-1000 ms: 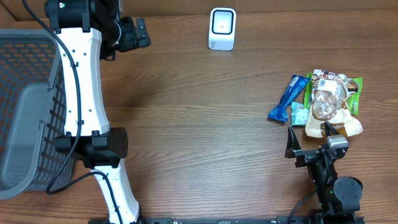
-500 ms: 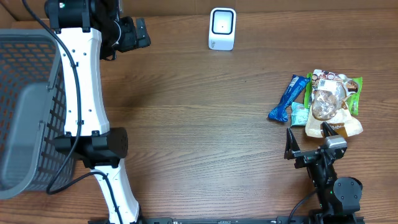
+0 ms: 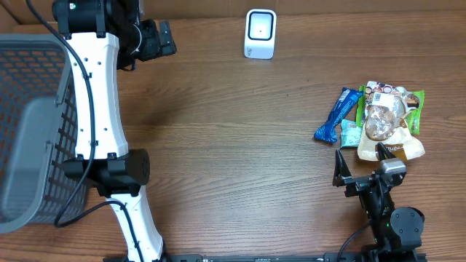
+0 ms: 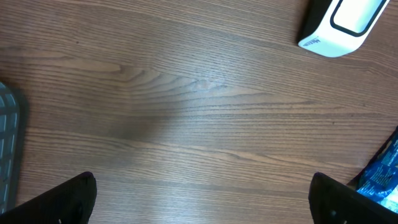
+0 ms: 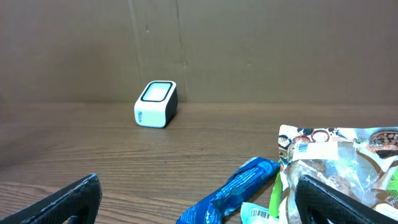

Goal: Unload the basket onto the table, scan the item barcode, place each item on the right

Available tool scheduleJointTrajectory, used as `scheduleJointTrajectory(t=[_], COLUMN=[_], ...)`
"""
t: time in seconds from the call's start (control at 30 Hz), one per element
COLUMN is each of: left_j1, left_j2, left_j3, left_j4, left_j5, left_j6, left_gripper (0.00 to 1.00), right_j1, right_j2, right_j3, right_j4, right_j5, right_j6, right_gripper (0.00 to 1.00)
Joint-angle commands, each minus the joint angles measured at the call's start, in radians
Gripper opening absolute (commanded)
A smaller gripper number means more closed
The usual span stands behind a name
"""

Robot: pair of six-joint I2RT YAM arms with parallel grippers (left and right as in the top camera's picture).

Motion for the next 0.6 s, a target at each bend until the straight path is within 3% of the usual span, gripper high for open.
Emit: scheduleJointTrajectory(t=[0.0,0.23,0.47,0.57], left_j1=[-0.004,-0.061,-0.13,-0.138], left_j2=[0.001,-0.099,-0.434,-0.589], left_j3=[0.019,-0.084,-0.571,-0.774], left_j4=[-0.002,0.018,0.157,0.138], left_j5=[-0.003,-0.003,-0.004,-0.003], left_j6=[-0.014,-0.014,-0.012,-0.01], left_gripper=[1.0,1.0,1.0,1.0], right_j1=[-0.003,-0.003,-0.003,-0.003], right_j2=[-0.012,-0.012,-0.012,-0.012], right_j3=[-0.011,-0.011,-0.011,-0.011], right_j4=[0.005,0.006,0.006,0.005], right_j5=[-0.006,-0.006,-0.006,-0.006], right_j6=[-0.001,-0.001,-0.001,0.0], right_gripper=[1.0,1.0,1.0,1.0])
